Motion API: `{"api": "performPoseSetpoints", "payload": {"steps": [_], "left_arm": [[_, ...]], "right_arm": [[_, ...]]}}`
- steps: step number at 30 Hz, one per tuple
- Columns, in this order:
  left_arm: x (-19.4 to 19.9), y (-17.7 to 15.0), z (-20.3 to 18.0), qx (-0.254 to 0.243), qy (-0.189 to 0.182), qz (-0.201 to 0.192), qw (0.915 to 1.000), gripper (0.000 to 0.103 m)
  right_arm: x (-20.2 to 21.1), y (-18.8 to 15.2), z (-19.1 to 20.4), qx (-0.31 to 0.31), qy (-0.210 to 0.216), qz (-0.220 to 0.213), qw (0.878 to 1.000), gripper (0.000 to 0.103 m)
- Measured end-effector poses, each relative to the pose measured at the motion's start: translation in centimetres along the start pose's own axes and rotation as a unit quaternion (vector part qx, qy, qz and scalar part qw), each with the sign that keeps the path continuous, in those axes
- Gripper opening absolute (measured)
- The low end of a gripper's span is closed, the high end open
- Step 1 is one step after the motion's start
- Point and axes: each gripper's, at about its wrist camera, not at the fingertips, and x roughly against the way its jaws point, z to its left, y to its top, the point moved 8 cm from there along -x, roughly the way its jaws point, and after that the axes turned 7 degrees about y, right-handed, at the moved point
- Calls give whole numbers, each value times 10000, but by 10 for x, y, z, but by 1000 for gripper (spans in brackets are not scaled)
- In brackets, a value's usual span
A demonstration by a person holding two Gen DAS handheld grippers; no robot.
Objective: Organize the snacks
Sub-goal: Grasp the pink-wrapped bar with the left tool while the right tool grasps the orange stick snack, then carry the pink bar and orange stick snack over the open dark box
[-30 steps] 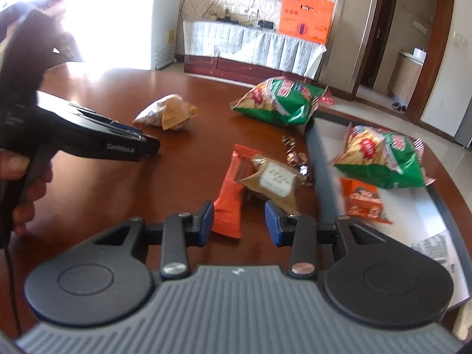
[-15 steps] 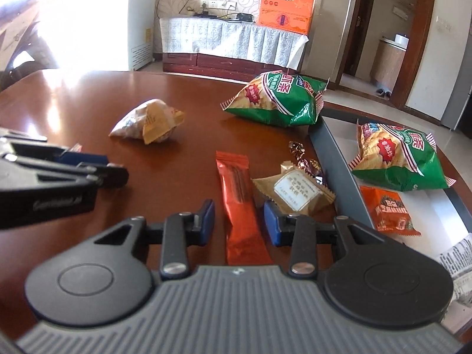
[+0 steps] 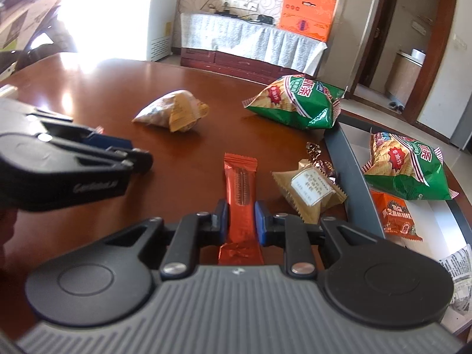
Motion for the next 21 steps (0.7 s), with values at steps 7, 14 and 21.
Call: {"api": "performPoseSetpoints", "payload": {"steps": [7, 14, 21], "left_arm": [[3, -2, -5, 57, 241, 18, 9997, 23], [5, -4, -5, 110, 264, 38, 9996, 23], [7, -5, -8, 101, 238, 87, 9996, 23]], "right_arm": [[18, -11, 2, 82, 218, 103, 9997, 23], [33, -16, 0, 25, 434, 107, 9990, 23], [49, -15, -6, -80, 516, -42, 9986, 23]]}}
